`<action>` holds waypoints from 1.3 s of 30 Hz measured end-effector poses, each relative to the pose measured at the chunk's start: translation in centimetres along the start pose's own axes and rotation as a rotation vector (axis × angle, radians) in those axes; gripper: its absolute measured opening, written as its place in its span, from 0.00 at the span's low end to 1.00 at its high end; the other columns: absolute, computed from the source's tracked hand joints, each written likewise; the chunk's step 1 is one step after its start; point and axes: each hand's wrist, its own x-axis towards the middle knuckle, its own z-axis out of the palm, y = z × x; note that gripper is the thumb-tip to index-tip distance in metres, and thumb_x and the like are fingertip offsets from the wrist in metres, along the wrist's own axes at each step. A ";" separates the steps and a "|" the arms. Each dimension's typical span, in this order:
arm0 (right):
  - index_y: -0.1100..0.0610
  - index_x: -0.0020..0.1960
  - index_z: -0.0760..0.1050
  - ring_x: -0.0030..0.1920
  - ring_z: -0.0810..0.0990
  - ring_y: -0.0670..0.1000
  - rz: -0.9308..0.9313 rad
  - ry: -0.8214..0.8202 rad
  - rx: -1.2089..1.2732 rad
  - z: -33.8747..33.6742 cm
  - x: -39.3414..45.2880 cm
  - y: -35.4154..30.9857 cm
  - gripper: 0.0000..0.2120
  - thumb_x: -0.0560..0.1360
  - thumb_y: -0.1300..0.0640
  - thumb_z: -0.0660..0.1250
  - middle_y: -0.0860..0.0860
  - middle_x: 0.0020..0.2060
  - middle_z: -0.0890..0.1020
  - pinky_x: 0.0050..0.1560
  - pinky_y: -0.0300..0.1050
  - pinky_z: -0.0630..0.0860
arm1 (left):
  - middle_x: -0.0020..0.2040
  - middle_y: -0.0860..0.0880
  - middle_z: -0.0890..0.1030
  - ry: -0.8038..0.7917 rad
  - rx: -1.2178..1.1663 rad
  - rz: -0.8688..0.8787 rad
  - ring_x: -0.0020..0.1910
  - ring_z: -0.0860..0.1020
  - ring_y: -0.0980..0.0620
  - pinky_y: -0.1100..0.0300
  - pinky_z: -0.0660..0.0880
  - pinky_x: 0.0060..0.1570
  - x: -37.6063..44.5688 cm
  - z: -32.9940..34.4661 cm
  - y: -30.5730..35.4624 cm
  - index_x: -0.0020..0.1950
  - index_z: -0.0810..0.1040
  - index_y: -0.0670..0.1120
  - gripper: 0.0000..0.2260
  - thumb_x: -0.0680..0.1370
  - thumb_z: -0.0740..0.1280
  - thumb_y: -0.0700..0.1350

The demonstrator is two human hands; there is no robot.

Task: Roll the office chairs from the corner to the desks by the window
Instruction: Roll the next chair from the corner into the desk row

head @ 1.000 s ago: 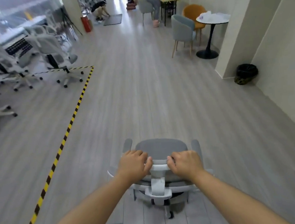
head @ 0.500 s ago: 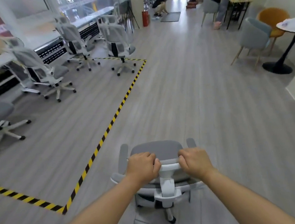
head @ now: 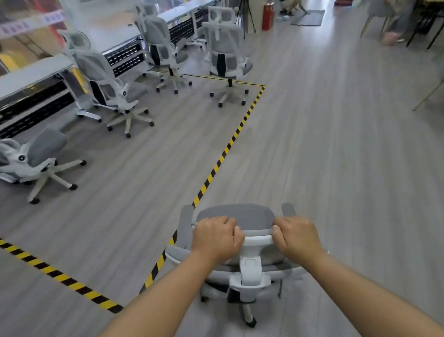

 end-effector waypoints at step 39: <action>0.53 0.28 0.64 0.22 0.58 0.51 -0.148 -0.039 -0.039 37.2 82.9 -9.3 0.18 0.76 0.50 0.55 0.48 0.21 0.66 0.28 0.43 0.54 | 0.33 0.50 0.78 -0.021 0.121 -0.052 0.31 0.74 0.49 0.60 0.62 0.33 62.0 14.3 -63.5 0.36 0.76 0.47 0.15 0.76 0.56 0.52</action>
